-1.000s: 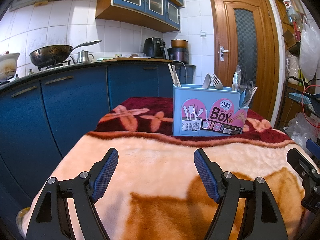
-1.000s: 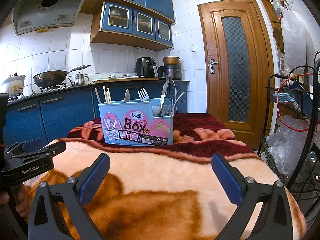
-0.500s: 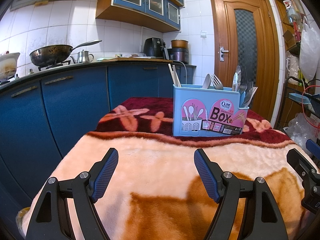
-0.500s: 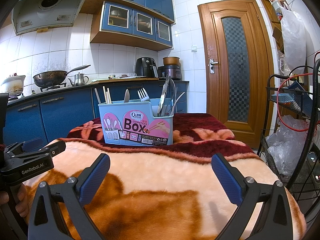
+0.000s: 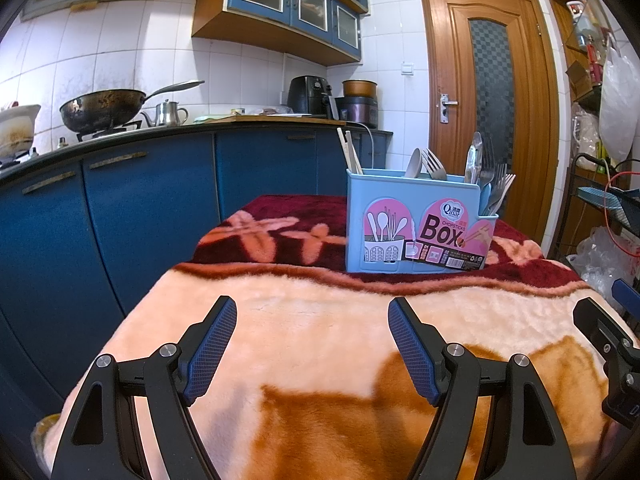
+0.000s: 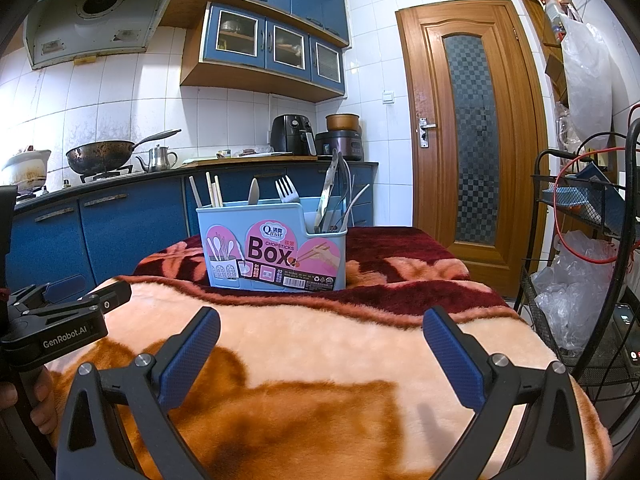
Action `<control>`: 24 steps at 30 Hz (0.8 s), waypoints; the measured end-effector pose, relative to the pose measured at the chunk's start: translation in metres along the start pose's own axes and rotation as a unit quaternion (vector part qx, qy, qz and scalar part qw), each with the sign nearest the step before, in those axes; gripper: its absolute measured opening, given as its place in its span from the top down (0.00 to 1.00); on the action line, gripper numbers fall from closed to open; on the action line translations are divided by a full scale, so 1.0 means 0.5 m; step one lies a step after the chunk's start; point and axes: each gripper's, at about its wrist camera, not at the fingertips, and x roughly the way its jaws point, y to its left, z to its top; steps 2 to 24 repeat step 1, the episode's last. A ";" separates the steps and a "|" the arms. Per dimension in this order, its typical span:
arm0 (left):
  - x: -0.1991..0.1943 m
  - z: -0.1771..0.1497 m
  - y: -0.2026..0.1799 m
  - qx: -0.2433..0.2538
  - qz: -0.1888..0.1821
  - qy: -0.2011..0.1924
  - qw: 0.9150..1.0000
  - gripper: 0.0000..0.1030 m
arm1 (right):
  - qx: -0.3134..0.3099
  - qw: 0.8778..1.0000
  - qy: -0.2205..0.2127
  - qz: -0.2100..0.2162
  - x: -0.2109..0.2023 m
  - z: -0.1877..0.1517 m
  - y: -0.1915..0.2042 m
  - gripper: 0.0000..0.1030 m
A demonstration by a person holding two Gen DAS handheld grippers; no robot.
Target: Organize utensils
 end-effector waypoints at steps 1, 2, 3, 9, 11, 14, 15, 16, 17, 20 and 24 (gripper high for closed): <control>0.000 -0.001 -0.001 0.000 0.000 0.000 1.000 0.23 | 0.000 1.000 -0.001 0.000 0.000 0.000 0.000 0.00; 0.000 -0.001 -0.001 0.000 0.000 0.000 1.000 0.23 | 0.000 1.000 -0.001 0.000 0.000 0.000 0.000 0.00; 0.000 -0.001 -0.001 0.000 0.000 0.000 1.000 0.23 | 0.000 1.000 -0.001 0.000 0.000 0.000 0.000 0.00; 0.000 -0.001 -0.001 0.000 0.000 0.000 1.000 0.23 | 0.000 1.000 -0.001 0.000 0.000 0.000 0.000 0.00; 0.000 -0.001 -0.001 0.000 0.000 0.000 1.000 0.23 | 0.000 1.000 -0.001 0.000 0.000 0.000 0.000 0.00; 0.000 -0.001 -0.001 0.000 0.000 0.000 1.000 0.23 | 0.000 1.000 -0.001 0.000 0.000 0.000 0.000 0.00; 0.000 -0.001 -0.001 0.000 0.000 0.000 1.000 0.23 | 0.000 1.000 -0.001 0.000 0.000 0.000 0.000 0.00; 0.000 -0.001 -0.001 0.000 0.000 0.000 1.000 0.23 | 0.000 1.000 -0.001 0.000 0.000 0.000 0.000 0.00; 0.000 -0.001 -0.001 0.000 0.000 0.000 1.000 0.23 | 0.000 1.000 -0.001 0.000 0.000 0.000 0.000 0.00; 0.000 -0.001 -0.001 0.000 0.000 0.000 1.000 0.23 | 0.000 1.000 -0.001 0.000 0.000 0.000 0.000 0.00; 0.000 -0.001 -0.001 0.000 0.000 0.000 1.000 0.23 | 0.000 1.000 -0.001 0.000 0.000 0.000 0.000 0.00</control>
